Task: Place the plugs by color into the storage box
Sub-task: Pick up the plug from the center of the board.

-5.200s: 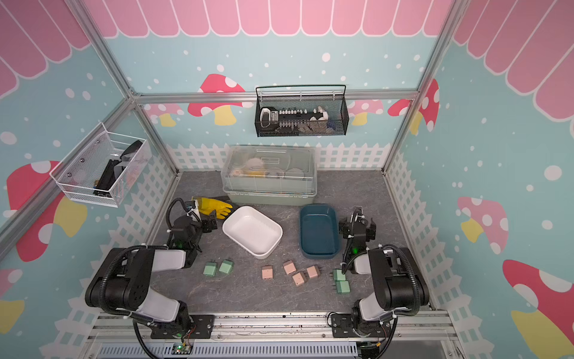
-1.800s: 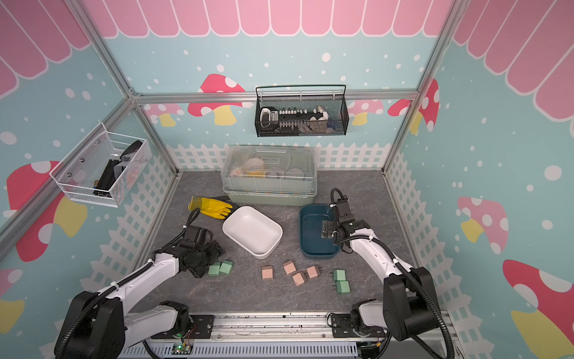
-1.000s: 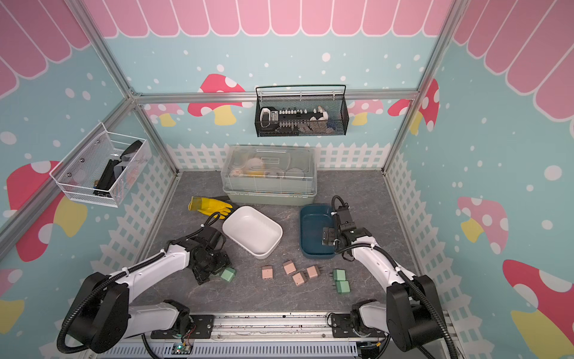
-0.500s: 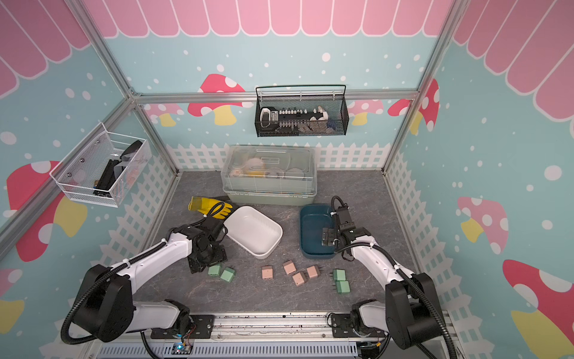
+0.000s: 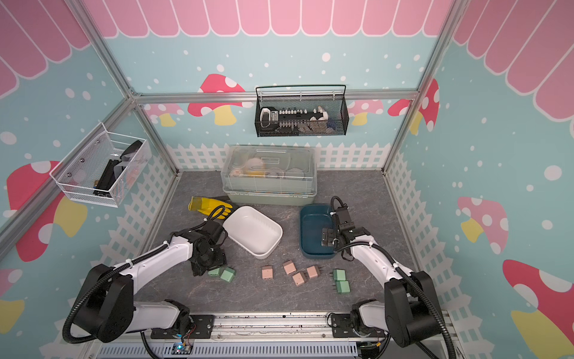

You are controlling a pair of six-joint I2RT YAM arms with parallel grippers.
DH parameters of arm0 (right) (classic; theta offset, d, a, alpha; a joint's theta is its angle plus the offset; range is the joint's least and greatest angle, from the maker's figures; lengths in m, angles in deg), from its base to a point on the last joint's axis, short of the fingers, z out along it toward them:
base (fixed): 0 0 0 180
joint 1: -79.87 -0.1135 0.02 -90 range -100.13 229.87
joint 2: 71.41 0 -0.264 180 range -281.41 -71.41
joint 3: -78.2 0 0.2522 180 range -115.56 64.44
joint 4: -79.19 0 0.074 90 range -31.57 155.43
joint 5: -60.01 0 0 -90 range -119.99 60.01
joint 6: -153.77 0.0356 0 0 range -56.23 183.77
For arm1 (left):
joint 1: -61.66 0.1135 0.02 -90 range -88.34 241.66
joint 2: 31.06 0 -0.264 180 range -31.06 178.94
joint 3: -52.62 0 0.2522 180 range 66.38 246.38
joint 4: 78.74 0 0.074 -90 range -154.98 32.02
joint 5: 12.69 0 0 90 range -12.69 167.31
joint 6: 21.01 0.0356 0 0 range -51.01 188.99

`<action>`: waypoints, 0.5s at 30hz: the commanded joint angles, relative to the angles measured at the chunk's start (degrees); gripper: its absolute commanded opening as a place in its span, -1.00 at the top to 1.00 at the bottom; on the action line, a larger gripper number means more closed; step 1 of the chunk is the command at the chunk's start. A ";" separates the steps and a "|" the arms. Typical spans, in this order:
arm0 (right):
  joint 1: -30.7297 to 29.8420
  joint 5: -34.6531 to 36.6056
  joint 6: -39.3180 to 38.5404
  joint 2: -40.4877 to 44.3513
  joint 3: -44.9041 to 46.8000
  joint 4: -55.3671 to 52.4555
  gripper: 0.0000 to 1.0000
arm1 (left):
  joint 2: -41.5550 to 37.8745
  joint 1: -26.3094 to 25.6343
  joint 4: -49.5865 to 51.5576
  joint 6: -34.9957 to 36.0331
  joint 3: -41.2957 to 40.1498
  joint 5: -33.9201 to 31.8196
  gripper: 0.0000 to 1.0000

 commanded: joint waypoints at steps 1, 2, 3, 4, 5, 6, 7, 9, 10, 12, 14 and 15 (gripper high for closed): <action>-0.34 -0.24 -0.41 -0.35 -0.43 0.07 -0.97 | 1.55 -0.25 -1.37 -1.16 -0.93 -0.69 -0.43; -0.34 -0.22 -0.47 -0.34 -0.36 0.07 -0.97 | 1.84 -0.25 -1.67 -1.33 -1.04 -0.69 -0.39; -0.34 -0.33 -0.57 -0.32 -0.33 0.07 -0.97 | 1.91 -0.24 -1.91 -1.47 -1.14 -0.51 -0.34; -0.34 -0.31 -0.55 -0.30 -0.26 0.08 -0.97 | 2.00 -0.28 -2.30 -1.65 -1.27 -0.29 -0.33; -0.34 -0.31 -0.71 -0.33 -0.26 0.07 -0.97 | 2.01 -0.26 -2.67 -1.82 -1.41 -0.03 -0.33; -0.35 -0.40 -0.77 -0.36 -0.26 0.10 -0.97 | 2.05 -0.26 -2.70 -2.08 -1.57 0.23 -0.30; -0.34 -0.40 -0.79 -0.35 -0.26 0.03 -0.98 | 1.93 -0.26 -2.65 -2.37 -1.87 0.33 -0.24; -0.38 -0.40 -0.95 -0.41 -0.35 0.07 -0.97 | 1.01 -0.26 -2.62 -3.74 -2.87 0.23 -0.15; -0.34 -0.40 -0.97 -0.42 -0.35 0.07 -0.97 | 0.54 -0.19 -2.59 -4.44 -3.44 0.17 -0.11; -0.34 -0.47 -0.82 -0.49 -0.26 0.21 -0.97 | -0.28 -0.04 -2.61 -5.86 -4.45 -0.03 -0.08; -0.34 -0.57 -0.73 -0.71 -0.26 0.47 -0.97 | -0.84 0.25 -2.69 -7.11 -5.05 -0.08 -0.07; -0.36 -0.73 -0.74 -0.82 -0.38 0.60 -0.97 | -0.96 0.44 -2.79 -7.51 -5.13 -0.09 -0.07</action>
